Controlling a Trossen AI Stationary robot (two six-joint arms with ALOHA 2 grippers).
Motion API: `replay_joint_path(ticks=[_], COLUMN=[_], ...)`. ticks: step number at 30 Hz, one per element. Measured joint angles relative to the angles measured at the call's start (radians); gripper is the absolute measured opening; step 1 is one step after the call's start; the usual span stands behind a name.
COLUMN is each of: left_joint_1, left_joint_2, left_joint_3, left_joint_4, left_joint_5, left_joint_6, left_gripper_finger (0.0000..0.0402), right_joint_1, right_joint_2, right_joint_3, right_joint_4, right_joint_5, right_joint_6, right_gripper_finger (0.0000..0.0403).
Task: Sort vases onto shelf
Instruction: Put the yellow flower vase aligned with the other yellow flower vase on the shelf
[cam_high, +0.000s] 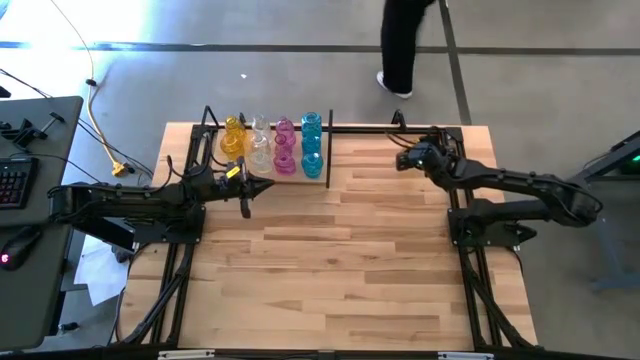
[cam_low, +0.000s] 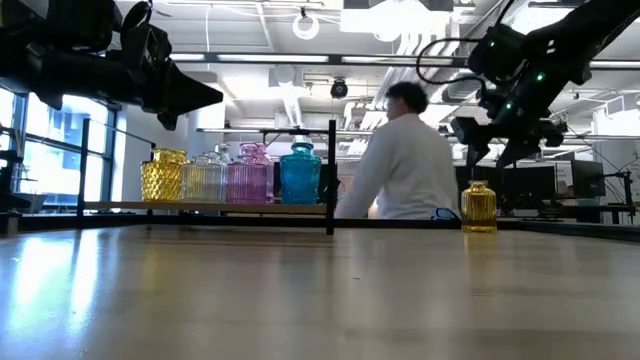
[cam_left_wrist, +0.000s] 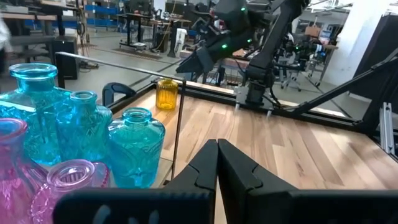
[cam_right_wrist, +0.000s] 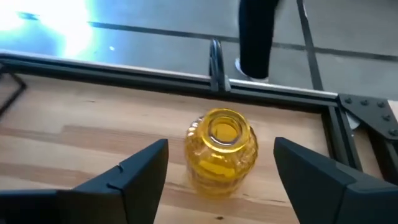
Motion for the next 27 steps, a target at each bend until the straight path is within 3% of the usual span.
replay_joint_path(ticks=[21,27], left_joint_1=[0.000,0.000], left_joint_2=[0.000,0.000], left_joint_3=[0.000,0.000], left_joint_4=[-0.002,-0.002], left_joint_5=[0.001,0.001], left_joint_6=[0.000,0.000], left_gripper_finger=[0.0000,0.0000], right_joint_1=[-0.139,-0.143], right_joint_2=[0.271,0.297], right_joint_3=[0.000,0.000], right_joint_4=[0.201,0.250], right_joint_5=[-0.026,-0.018], right_joint_6=[0.021,0.012], right_gripper_finger=[0.0275,0.0239])
